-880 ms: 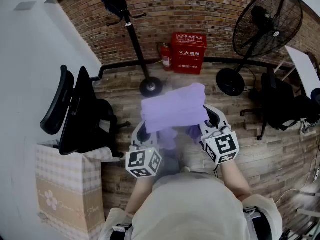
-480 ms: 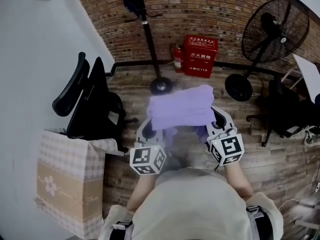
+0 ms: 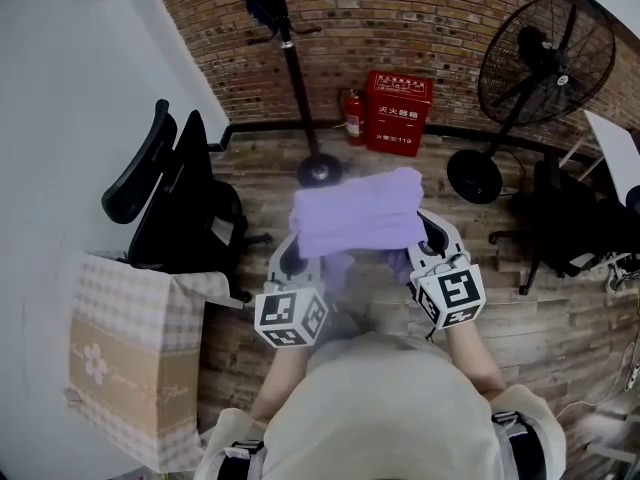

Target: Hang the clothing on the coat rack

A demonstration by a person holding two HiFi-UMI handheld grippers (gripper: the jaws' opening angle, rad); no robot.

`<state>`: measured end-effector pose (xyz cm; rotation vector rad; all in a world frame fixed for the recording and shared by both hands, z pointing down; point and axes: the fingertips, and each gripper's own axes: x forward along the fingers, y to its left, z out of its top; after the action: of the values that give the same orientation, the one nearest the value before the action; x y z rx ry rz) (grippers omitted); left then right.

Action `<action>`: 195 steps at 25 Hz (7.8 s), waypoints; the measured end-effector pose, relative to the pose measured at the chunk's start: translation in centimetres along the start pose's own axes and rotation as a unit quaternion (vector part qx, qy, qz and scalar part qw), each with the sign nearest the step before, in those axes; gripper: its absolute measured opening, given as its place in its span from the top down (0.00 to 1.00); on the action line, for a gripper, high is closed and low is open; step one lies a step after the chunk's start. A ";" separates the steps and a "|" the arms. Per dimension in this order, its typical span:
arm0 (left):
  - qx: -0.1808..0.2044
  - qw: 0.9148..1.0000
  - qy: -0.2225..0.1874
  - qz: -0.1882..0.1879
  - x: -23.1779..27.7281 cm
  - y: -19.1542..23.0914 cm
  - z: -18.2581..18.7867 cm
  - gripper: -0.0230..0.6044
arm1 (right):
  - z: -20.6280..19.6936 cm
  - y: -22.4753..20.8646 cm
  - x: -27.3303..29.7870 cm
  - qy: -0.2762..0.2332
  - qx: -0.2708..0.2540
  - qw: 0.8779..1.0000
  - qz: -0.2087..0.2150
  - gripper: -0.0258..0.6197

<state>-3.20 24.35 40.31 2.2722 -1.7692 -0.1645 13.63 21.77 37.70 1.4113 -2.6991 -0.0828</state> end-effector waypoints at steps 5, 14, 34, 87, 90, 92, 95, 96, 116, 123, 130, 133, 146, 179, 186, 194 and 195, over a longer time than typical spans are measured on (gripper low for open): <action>0.002 1.000 0.002 -0.001 -0.1 -0.9 -0.2 0.89 | -0.2 -0.5 -0.6 -0.001 0.008 1.000 0.005 0.88; 0.005 1.000 0.002 -0.012 1.7 -1.5 0.4 0.89 | -0.1 -2.2 0.2 -0.006 0.013 1.000 0.000 0.88; -0.005 1.000 -0.013 -0.024 16.2 4.8 3.8 0.89 | 0.6 -8.7 14.7 -0.003 0.003 1.000 -0.005 0.88; 0.033 0.998 -0.050 -0.010 49.8 21.1 15.8 0.89 | 7.4 -23.8 53.2 -0.063 -0.045 0.997 0.028 0.87; 0.037 0.998 -0.048 0.003 51.4 21.7 16.3 0.89 | 7.8 -24.8 55.4 -0.065 -0.049 0.996 0.042 0.87; 0.037 0.998 -0.046 0.014 52.4 22.3 16.3 0.89 | 7.9 -25.2 56.8 -0.067 -0.051 0.995 0.051 0.87; 0.037 0.998 -0.041 0.028 53.7 23.2 16.2 0.89 | 7.9 -25.7 58.9 -0.068 -0.052 0.994 0.064 0.87; 0.037 0.998 -0.039 0.032 54.2 23.5 16.2 0.89 | 7.8 -25.9 59.5 -0.067 -0.053 0.994 0.068 0.87; 0.016 0.990 -0.016 0.136 58.8 28.1 12.9 0.89 | 3.7 -26.9 70.0 -0.029 -0.050 0.984 0.170 0.87; 0.004 0.987 -0.001 0.162 59.2 29.4 11.2 0.89 | 1.7 -26.3 72.2 -0.012 -0.038 0.980 0.194 0.87; -0.016 0.984 0.032 0.173 60.0 30.8 8.0 0.89 | -0.9 -25.8 73.9 0.012 -0.022 0.979 0.200 0.87; -0.023 0.984 0.045 0.173 60.5 31.1 6.5 0.89 | -2.3 -25.8 74.4 0.026 -0.013 0.979 0.202 0.87; -0.064 0.983 0.085 0.148 63.5 30.8 1.6 0.89 | -7.6 -23.8 74.6 0.075 0.002 0.972 0.224 0.87; -0.081 0.989 0.101 0.075 62.1 27.4 0.1 0.63 | -9.6 -20.8 69.0 0.096 0.024 0.978 0.183 0.73; -0.078 0.991 0.096 0.057 58.6 26.4 1.0 0.59 | -8.3 -22.0 65.3 0.085 0.038 0.987 0.133 0.73; -0.057 0.993 0.092 0.040 53.4 24.4 1.4 0.60 | -7.0 -19.9 59.5 0.074 0.043 0.990 0.110 0.73; -0.052 0.993 0.094 0.038 52.6 24.1 1.4 0.63 | -6.8 -19.4 58.6 0.070 0.044 0.990 0.111 0.74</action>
<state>-12.79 -32.03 49.02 2.0699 -1.7064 -0.0276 -3.01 -37.43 46.14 1.0817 -2.7489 0.1476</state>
